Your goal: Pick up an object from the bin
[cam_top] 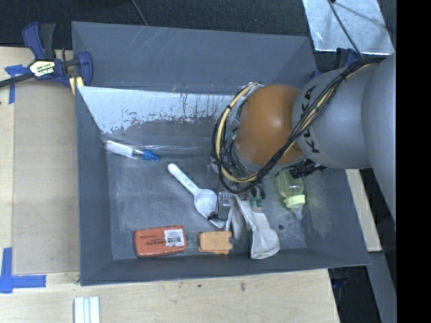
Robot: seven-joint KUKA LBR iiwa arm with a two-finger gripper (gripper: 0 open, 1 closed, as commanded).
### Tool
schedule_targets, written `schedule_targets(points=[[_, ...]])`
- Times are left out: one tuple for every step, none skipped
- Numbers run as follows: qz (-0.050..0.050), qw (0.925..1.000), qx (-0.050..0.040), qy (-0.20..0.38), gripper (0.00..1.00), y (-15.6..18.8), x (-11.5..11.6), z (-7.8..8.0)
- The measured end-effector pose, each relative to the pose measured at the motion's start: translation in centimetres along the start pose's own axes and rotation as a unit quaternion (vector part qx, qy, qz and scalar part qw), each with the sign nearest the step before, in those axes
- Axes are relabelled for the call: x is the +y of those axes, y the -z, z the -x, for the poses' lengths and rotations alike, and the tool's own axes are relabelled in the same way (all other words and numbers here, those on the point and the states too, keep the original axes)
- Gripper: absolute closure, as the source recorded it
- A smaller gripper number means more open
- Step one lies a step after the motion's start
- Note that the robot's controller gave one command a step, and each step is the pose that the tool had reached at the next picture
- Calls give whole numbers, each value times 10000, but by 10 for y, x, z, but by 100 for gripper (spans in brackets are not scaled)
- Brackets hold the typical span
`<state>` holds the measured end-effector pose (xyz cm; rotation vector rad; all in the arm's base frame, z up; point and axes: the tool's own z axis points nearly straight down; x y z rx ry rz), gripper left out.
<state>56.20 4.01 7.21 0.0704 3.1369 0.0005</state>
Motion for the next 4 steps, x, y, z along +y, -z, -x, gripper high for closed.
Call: schedule_targets(points=[[-1, 10000, -5, 86, 0, -2, 2, -4], [3, 10000, -2, 83, 0, -1, 2, -13], [1, 9999, -1, -131, 0, -1, 3, -15], [18, 9997, -90, -229, 0, 2, 9, -35]])
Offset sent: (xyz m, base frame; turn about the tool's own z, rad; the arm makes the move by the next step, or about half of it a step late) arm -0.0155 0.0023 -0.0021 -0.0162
